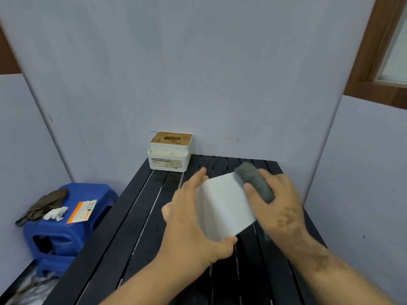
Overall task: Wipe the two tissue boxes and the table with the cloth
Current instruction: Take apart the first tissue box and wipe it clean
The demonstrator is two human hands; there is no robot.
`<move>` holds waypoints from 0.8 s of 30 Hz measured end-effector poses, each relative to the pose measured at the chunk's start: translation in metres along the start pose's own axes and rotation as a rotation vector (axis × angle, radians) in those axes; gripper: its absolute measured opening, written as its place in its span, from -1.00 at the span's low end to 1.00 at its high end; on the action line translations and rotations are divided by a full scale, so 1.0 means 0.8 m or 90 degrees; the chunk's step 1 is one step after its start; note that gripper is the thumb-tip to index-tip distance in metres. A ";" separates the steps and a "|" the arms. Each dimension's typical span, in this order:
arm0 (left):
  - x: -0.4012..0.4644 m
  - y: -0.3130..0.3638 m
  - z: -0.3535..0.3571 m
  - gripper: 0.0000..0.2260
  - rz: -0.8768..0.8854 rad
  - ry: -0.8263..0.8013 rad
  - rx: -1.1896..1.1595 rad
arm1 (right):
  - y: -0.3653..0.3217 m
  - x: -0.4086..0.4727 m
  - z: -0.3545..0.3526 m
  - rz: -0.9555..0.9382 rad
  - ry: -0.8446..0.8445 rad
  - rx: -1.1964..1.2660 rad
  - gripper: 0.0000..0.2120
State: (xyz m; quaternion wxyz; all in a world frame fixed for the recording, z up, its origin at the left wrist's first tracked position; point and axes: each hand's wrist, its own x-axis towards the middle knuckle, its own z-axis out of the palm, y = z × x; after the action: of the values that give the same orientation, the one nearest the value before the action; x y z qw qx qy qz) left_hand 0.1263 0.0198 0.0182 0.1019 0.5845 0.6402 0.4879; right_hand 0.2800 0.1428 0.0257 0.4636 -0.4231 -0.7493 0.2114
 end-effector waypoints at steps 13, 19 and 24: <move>0.011 -0.016 -0.014 0.06 0.005 -0.027 0.018 | -0.030 -0.022 0.017 -0.118 -0.020 0.028 -0.69; 0.021 -0.029 -0.039 0.10 -0.029 -0.065 0.052 | 0.006 -0.008 -0.004 -0.099 -0.049 -0.001 -0.67; 0.026 -0.038 -0.048 0.09 -0.047 -0.098 0.096 | 0.005 -0.023 -0.005 -0.100 -0.079 0.028 -0.67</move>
State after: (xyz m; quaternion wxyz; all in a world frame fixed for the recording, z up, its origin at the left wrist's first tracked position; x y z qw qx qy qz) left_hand 0.0738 0.0225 0.0241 0.1242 0.6025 0.6865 0.3878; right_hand 0.2893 0.1292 0.0153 0.4404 -0.3391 -0.8025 0.2168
